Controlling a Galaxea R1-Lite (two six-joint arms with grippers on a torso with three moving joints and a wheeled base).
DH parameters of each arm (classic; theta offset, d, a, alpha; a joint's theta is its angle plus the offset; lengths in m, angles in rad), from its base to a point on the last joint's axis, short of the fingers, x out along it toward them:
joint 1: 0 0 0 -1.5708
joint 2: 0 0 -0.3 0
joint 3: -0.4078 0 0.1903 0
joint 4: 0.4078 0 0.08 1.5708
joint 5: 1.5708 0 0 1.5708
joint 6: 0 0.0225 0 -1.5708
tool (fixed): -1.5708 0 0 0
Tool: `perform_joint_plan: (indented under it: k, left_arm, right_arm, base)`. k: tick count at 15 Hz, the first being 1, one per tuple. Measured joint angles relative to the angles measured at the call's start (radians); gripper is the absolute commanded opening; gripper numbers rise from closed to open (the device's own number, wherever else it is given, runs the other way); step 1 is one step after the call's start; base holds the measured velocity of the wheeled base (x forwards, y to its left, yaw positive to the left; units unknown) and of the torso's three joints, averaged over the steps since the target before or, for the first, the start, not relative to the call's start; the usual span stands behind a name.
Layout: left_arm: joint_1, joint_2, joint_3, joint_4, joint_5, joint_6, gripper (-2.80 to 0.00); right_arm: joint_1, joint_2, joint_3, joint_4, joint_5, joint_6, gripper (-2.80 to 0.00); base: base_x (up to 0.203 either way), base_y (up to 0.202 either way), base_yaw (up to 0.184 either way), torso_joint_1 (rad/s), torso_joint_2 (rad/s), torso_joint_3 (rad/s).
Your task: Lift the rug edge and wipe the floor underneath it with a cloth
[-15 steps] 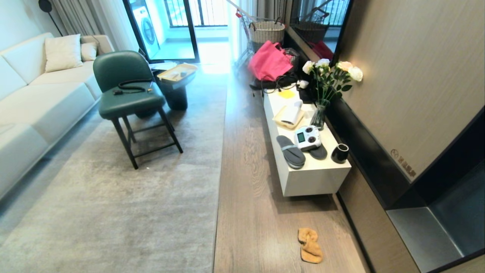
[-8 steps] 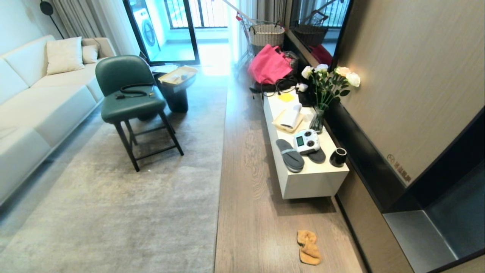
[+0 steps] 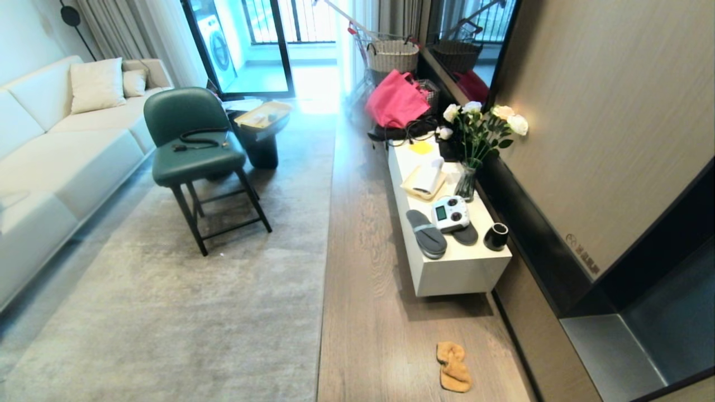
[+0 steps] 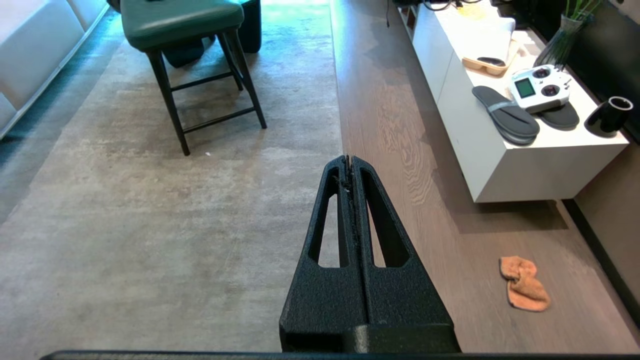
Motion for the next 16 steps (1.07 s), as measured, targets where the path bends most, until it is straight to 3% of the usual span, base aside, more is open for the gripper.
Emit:
perform_joint_plan:
  k: [16]
  left_arm:
    - [0.0,0.0,0.0,0.0,0.0,0.0,-2.8]
  right_arm:
    - [0.0,0.0,0.0,0.0,0.0,0.013,-2.8]
  base:
    - [0.0,0.0,0.0,0.01,-0.03,-0.013]
